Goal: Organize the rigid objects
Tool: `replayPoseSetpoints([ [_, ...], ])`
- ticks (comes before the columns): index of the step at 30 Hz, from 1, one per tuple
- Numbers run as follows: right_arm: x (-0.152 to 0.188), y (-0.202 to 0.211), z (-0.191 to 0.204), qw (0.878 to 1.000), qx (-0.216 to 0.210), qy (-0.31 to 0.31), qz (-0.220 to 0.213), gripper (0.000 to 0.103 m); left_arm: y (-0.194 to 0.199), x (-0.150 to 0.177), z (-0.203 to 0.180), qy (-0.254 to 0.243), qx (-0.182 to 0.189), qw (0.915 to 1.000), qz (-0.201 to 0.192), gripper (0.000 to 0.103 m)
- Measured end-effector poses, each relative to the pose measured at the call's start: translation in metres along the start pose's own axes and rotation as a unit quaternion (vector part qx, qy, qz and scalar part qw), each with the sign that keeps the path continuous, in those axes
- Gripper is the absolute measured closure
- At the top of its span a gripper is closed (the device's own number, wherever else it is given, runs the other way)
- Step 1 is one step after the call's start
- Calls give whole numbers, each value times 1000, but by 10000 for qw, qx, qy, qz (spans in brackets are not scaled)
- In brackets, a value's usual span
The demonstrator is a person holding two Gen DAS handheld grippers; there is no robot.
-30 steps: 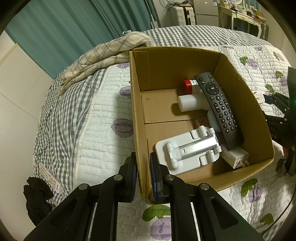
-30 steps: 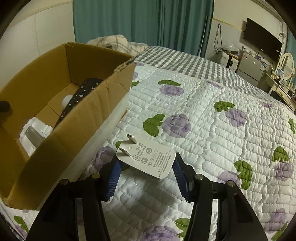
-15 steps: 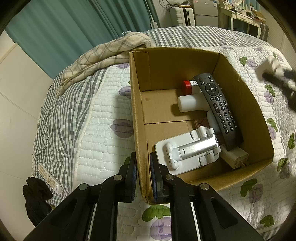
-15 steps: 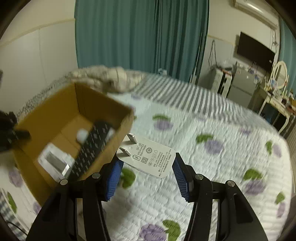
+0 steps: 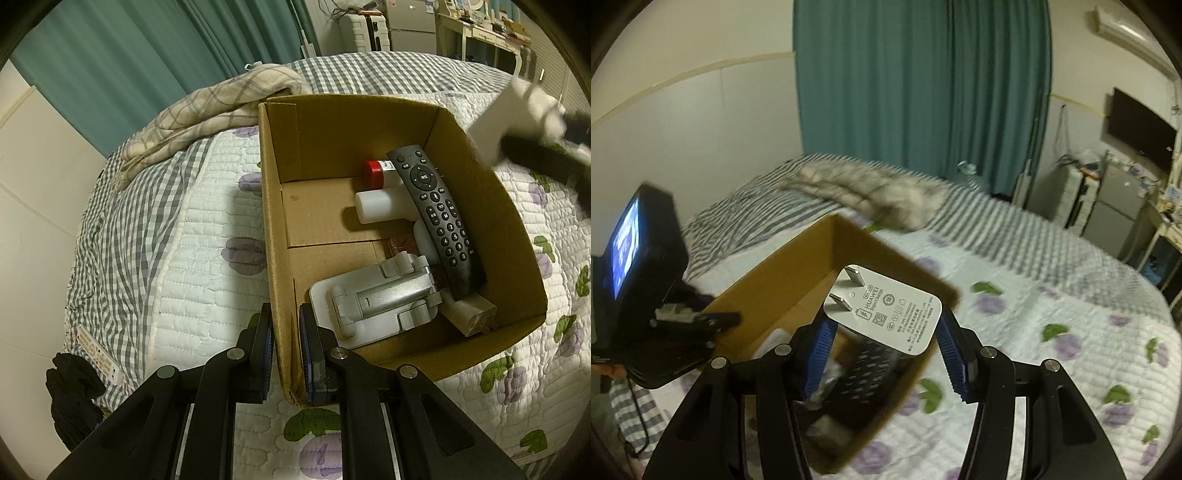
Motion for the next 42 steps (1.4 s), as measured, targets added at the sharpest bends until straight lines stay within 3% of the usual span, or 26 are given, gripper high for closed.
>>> replayPoseSetpoints([
  [10, 41, -59, 25, 9971, -163, -22, 743, 50, 1, -1, 1, 34, 24, 10000, -23, 90],
  [18, 54, -84, 22, 9949, -97, -114, 995, 49, 0, -1, 1, 28, 32, 10000, -32, 90],
  [25, 46, -90, 15, 9943, -75, -373, 992, 48, 0, -1, 0, 35, 41, 10000, -35, 90],
  [26, 43, -89, 15, 9948, -43, -401, 939, 43, 0, -2, 1, 33, 46, 10000, -41, 90],
  [27, 40, -87, 13, 9956, 10, -433, 832, 25, 0, -2, 0, 36, 48, 10000, -40, 90],
  [29, 32, -80, 12, 9969, -5, -501, 604, 13, 0, -2, 0, 33, 47, 10000, -41, 90],
  [35, 18, -57, -3, 9972, 134, -689, 239, 12, -1, -2, 0, -23, -39, 10000, -55, 90],
  [42, 21, -42, -17, 9956, 228, -906, 102, 11, -1, -1, 1, 40, -20, 10000, -74, 90],
])
Point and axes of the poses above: each gripper's, at about its wrist camera, not at the fingertips, and y roughly against the way its jaws point, z to its left, x to its underside, the point moved 9 cm from there along -y, roughly the way its jaws point, and after that the axes turned 10 degrees about -y, right-handed, at the moved point
